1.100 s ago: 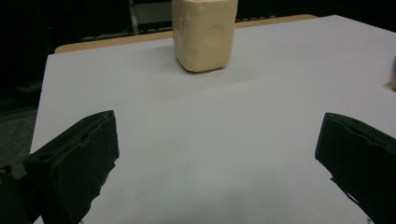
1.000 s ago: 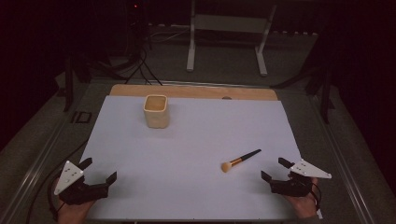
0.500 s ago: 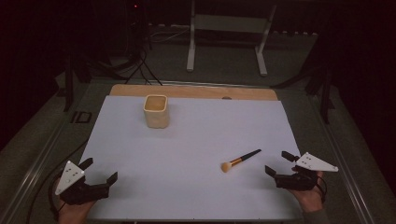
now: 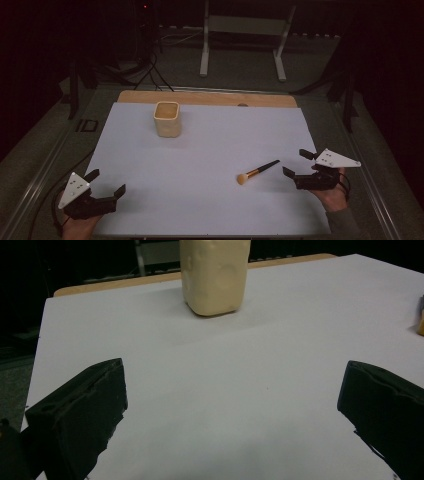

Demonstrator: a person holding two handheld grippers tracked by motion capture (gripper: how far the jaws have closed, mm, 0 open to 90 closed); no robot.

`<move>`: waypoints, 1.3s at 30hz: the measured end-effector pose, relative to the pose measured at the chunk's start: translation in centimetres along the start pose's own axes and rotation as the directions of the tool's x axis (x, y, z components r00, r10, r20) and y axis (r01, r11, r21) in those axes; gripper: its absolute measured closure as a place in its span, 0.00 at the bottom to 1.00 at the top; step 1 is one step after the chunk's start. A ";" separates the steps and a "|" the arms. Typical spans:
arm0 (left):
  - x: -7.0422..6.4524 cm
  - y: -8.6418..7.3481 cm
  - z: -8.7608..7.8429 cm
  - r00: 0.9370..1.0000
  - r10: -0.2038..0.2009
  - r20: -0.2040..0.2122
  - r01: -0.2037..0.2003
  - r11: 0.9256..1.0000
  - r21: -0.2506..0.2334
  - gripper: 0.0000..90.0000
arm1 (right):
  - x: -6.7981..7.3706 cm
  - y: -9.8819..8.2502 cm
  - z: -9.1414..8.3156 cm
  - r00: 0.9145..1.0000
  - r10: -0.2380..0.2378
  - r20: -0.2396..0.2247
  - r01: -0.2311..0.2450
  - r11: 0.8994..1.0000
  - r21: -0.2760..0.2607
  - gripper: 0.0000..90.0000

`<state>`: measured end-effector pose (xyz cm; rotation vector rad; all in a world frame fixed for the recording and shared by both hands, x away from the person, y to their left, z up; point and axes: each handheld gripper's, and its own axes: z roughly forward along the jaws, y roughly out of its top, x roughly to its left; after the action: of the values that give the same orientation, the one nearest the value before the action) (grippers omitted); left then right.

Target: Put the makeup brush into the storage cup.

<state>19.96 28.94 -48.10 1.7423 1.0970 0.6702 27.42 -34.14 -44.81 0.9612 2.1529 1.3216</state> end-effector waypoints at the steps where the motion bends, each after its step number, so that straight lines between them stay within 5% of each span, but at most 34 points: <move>1: 0.0 0.0 0.0 1.000 0.000 0.001 0.000 1.000 0.001 0.01 | -0.2 0.2 0.2 1.000 -0.002 -0.006 0.002 1.000 0.000 0.10; 19: -0.1 0.0 0.0 1.000 0.005 0.005 -0.005 1.000 -0.002 0.01 | -2.2 4.0 2.6 0.994 -0.090 -0.060 0.092 0.995 0.033 0.10; 26: -0.1 0.0 0.0 1.000 0.006 0.006 -0.006 1.000 0.000 0.01 | -3.7 5.8 3.0 0.992 -0.114 -0.046 0.116 0.992 0.052 0.10; 39: -0.1 0.0 -0.1 1.000 0.009 0.006 -0.009 1.000 -0.002 0.01 | -3.8 5.9 5.4 0.992 -0.061 -0.107 0.064 0.998 0.020 0.10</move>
<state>19.84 28.85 -48.07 1.7476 1.0843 0.6710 35.53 -32.01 -41.90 0.8427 2.2637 1.3477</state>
